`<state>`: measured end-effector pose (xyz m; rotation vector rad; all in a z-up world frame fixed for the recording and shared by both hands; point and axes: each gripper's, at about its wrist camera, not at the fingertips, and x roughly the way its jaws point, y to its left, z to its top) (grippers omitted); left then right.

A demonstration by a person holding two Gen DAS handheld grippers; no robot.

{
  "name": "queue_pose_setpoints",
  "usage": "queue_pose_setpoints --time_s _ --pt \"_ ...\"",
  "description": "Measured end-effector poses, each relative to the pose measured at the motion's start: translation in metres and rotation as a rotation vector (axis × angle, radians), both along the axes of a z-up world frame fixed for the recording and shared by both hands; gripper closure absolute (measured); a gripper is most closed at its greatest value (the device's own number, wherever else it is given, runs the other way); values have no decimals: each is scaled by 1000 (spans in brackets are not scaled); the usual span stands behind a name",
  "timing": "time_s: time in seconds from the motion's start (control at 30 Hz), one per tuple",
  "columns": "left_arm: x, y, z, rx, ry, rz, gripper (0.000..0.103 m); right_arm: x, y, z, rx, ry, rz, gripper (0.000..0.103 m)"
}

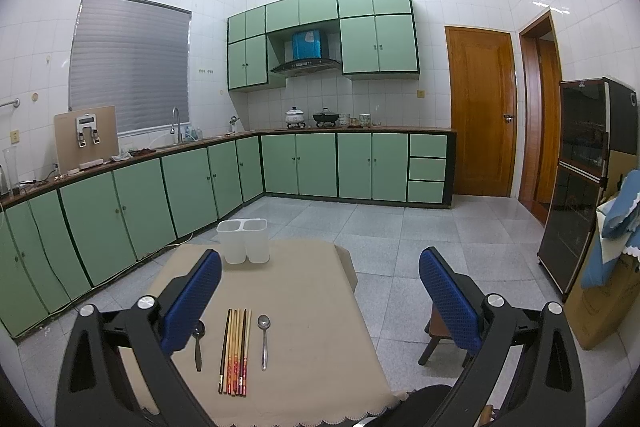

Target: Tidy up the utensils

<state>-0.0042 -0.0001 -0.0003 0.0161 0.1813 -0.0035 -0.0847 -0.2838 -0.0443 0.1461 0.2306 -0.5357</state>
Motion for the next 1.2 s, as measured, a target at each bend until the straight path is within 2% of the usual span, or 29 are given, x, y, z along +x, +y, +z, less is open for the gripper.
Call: queue_pose_setpoints --time_s 1.2 --pt "3 1 0 -1 5 -1 5 -2 1 0 1 0 0 6"
